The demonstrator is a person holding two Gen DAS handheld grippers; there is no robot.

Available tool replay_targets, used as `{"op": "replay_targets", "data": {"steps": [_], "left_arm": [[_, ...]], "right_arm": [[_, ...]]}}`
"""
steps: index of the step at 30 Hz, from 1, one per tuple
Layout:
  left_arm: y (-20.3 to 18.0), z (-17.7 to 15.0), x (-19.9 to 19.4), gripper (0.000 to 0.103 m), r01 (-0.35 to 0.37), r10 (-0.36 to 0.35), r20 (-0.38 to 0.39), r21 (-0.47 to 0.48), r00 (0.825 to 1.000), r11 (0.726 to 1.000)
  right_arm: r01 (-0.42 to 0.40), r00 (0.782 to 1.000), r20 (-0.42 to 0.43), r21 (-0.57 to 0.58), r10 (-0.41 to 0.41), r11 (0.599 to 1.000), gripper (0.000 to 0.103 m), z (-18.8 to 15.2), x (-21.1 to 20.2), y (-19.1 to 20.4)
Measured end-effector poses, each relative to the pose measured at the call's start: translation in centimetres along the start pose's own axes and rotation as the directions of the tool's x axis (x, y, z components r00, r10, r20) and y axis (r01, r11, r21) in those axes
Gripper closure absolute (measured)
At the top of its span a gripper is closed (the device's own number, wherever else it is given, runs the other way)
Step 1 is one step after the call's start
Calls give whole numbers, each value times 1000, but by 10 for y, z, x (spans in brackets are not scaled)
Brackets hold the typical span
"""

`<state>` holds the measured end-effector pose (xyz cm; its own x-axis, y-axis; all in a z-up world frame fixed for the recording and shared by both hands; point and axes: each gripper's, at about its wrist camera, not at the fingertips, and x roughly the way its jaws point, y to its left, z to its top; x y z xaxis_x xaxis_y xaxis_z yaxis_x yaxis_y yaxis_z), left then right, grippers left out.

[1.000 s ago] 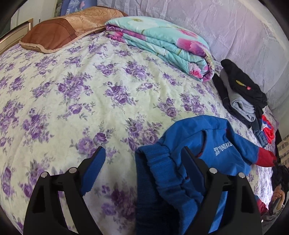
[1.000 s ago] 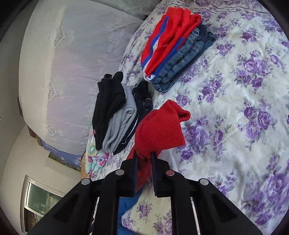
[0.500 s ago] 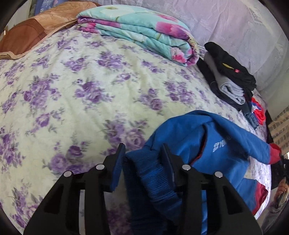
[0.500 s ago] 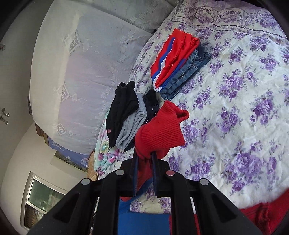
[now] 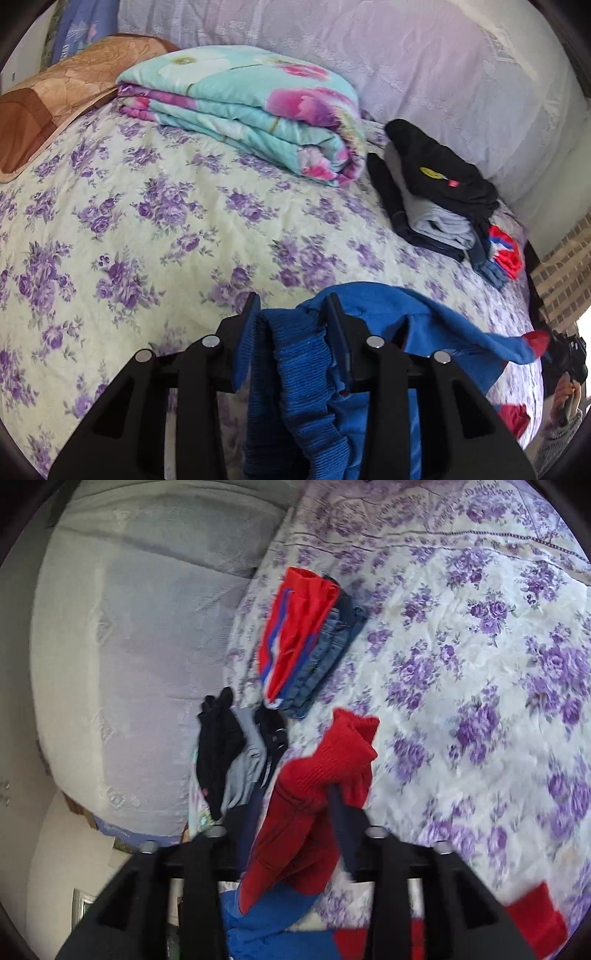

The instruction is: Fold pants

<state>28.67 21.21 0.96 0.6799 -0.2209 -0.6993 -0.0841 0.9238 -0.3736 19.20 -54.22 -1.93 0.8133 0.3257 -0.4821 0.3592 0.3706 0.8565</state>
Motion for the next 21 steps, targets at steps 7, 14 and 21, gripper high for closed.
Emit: {"op": "replay_targets", "data": {"steps": [7,14,21], "left_arm": [[14,-13,13,67,-17,15,-26,-57,1000,998],[13,-12,21,67,-54,52,-42,-63,998,997],[20,-13,20,66,-39,35,-50,-96,998,995]], "right_arm": [[1,996,-90,-205,-20,979,35,-25,28,9],[-102,958,-287,-247,27,964,35,-60,90,30],[21,983,-174,-186,-54,982,41,-6,122,2]]}}
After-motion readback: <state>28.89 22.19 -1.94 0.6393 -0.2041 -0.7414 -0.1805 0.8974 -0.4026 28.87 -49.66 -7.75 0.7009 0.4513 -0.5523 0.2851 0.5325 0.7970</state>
